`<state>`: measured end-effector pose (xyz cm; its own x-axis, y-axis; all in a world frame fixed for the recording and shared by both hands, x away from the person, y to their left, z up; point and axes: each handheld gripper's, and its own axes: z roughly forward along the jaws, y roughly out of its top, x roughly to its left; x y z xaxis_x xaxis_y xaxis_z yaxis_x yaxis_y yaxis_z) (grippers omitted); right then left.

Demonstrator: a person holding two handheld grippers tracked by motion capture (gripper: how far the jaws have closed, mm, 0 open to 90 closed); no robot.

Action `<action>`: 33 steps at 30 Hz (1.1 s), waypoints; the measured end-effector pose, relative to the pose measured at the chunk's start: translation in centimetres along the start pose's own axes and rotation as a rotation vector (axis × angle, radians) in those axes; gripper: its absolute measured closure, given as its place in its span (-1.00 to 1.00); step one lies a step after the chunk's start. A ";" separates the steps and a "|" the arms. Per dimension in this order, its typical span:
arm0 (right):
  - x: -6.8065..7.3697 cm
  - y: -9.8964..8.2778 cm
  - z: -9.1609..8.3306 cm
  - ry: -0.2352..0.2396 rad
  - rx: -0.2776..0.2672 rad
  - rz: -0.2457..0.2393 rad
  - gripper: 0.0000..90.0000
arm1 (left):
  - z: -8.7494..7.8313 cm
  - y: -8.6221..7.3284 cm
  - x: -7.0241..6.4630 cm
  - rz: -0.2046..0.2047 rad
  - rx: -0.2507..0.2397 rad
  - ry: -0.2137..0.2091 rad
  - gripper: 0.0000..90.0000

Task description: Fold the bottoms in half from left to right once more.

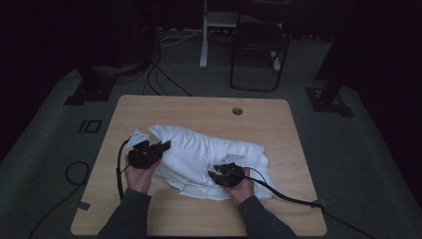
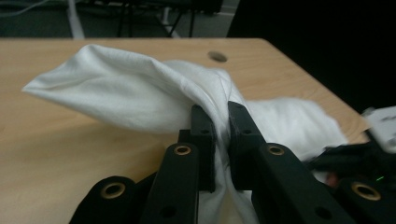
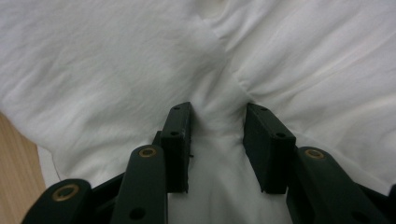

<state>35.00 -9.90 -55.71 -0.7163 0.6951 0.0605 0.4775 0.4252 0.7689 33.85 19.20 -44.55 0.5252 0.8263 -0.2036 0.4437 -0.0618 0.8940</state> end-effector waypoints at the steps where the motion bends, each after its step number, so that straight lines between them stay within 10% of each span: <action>1: 0.4 0.2 0.2 -0.018 0.003 -0.012 0.38 | 0.1 0.4 -0.3 0.008 -0.006 -0.005 0.85; 10: 2.2 1.5 2.3 0.011 -0.026 -0.009 0.40 | 0.7 2.2 -1.8 0.036 -0.039 -0.037 0.85; 18: 2.4 1.4 -1.9 0.075 -0.047 -0.144 0.16 | 1.0 2.2 -1.7 0.034 -0.038 -0.032 0.85; 27: 2.8 1.1 -1.1 0.045 0.062 -0.263 0.10 | 1.7 2.3 -3.0 0.061 -0.033 -0.059 0.85; 33: -0.1 2.3 -3.1 -0.020 -0.040 -0.129 0.11 | 2.0 2.1 -3.3 0.068 -0.026 -0.070 0.85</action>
<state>34.54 -10.79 -51.97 -0.7598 0.6479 -0.0534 0.3609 0.4886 0.7943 34.50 15.21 -42.83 0.6036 0.7792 -0.1688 0.3868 -0.1012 0.9166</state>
